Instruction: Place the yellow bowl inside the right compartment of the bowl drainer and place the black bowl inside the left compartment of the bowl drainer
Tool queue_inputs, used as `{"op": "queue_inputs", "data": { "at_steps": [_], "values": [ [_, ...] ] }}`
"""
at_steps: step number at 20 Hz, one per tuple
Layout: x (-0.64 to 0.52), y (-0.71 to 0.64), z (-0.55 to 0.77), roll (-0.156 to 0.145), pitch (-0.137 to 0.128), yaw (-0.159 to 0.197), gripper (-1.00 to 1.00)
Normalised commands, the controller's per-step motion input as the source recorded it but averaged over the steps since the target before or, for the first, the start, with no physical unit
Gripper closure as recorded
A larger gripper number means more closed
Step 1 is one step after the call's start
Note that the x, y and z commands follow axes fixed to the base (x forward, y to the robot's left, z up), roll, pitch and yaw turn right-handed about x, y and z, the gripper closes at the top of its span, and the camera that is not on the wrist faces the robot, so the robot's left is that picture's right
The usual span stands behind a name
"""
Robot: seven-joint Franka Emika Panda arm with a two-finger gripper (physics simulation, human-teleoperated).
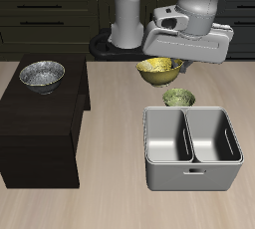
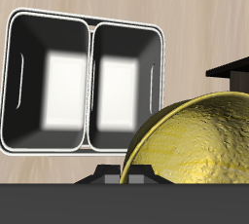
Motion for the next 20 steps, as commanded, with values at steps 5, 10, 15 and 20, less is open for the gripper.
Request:
{"op": "queue_inputs", "data": {
  "at_steps": [5, 10, 15, 20],
  "values": [
    [0.14, 0.16, -0.05, 0.010, 0.005, -0.011, 1.00],
    [0.04, 0.15, -0.17, 0.015, 0.022, 0.001, 1.00],
    [0.08, 0.15, -0.18, 0.022, 0.020, 0.004, 1.00],
    [0.13, 0.17, -0.44, 0.013, 0.050, 0.011, 1.00]
  ]
}}
